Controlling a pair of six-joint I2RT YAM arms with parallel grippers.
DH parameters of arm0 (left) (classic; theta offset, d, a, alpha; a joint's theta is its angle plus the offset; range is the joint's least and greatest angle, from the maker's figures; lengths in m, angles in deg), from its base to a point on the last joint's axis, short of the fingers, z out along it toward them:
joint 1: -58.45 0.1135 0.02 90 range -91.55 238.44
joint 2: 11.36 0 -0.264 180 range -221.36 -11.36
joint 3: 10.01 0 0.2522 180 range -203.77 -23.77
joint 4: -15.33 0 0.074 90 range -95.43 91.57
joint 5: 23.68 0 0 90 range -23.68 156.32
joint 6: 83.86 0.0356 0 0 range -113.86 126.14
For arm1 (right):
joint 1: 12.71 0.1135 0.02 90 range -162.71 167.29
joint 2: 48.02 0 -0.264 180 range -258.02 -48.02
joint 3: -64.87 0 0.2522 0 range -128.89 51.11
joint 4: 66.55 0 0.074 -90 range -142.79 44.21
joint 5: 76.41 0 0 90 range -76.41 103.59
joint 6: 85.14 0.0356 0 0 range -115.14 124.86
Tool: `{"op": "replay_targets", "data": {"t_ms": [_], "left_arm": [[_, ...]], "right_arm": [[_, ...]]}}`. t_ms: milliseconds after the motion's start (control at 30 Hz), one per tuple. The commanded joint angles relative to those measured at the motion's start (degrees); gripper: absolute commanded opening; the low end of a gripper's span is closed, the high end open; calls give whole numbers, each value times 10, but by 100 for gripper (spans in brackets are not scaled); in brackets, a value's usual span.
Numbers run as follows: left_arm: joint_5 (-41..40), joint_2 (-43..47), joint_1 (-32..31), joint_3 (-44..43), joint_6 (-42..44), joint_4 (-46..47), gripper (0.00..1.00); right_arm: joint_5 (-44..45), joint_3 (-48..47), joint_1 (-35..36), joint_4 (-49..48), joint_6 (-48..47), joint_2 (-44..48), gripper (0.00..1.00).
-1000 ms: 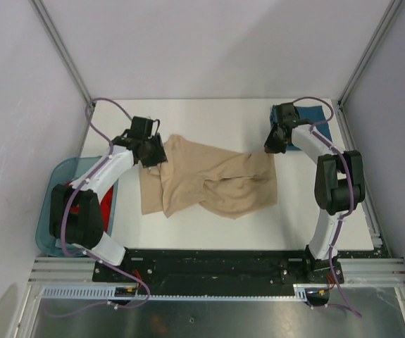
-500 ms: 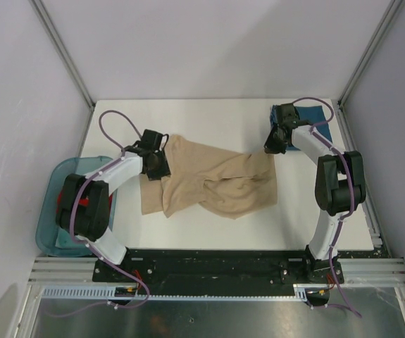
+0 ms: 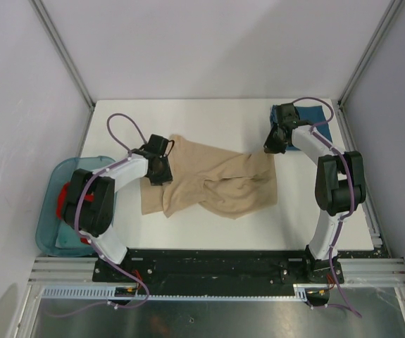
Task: Fold and stack the t-shirts
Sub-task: Flatten out the tshirt
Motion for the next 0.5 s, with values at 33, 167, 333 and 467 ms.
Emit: {"op": "replay_targets", "data": {"t_ms": [33, 167, 333, 467], "left_arm": [[-19, 0, -6, 5, -6, 13, 37], [-31, 9, -6, 4, -4, 12, 15], [-47, 48, 2, -20, 7, 2, 1], [-48, 106, 23, -65, 9, -19, 0]], "right_arm": [[-6, 4, -4, -14, -4, 28, 0], [-7, 4, -6, -14, -5, 28, 0], [-11, 2, -11, -20, -9, 31, 0], [2, -9, -15, -18, -12, 35, 0]]}}
